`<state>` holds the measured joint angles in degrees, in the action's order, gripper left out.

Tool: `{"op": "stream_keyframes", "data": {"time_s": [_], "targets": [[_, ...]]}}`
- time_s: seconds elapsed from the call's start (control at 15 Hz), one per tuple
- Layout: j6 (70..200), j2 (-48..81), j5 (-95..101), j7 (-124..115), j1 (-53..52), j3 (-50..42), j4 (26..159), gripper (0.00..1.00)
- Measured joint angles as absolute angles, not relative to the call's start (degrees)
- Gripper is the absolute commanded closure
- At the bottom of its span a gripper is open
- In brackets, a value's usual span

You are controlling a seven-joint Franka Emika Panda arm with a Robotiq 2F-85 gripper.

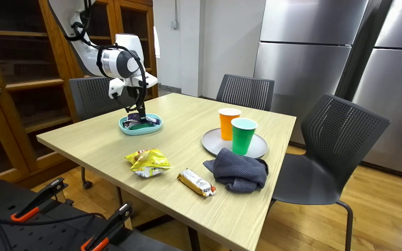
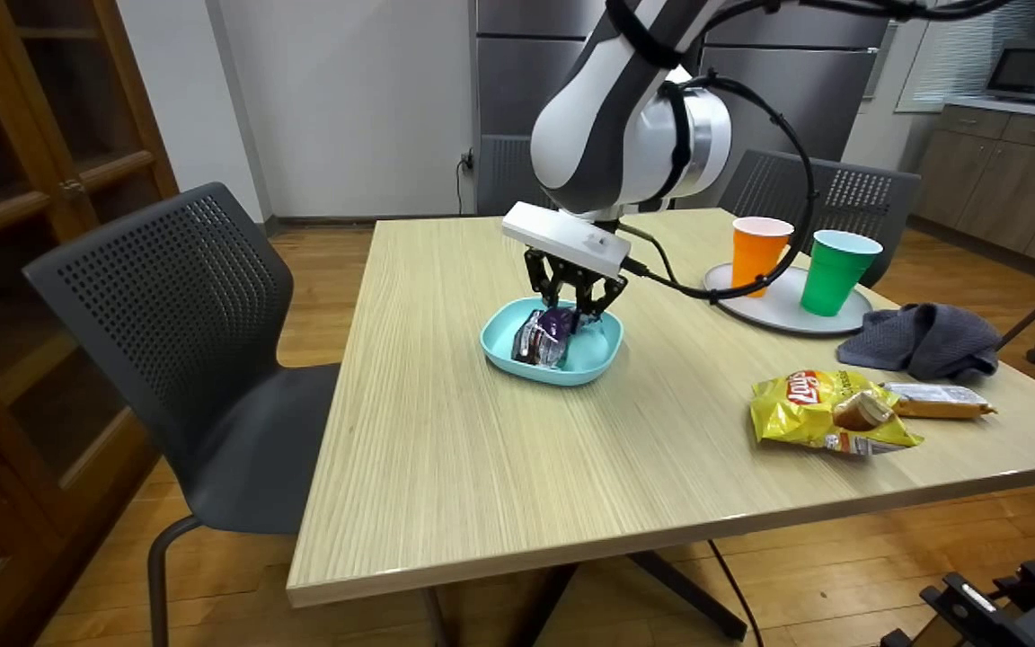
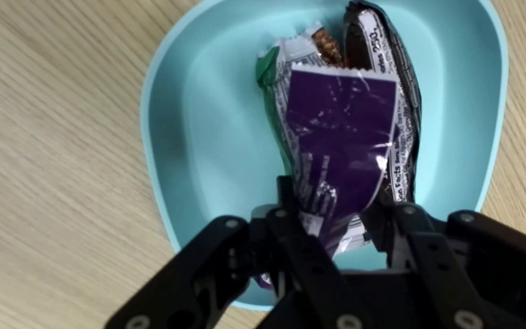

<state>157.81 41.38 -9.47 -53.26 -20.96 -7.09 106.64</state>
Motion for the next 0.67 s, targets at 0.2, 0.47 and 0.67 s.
{"op": "stream_keyframes", "data": {"time_s": [0.2,0.47,0.67], "targets": [[158.1,41.24,-9.26,-53.56,-20.97,-7.29,106.64,0.05],[158.54,40.39,-9.03,-53.58,-20.97,-7.55,106.66,0.0],[158.55,39.47,-8.6,-53.58,-20.97,-7.7,106.91,0.0]]}}
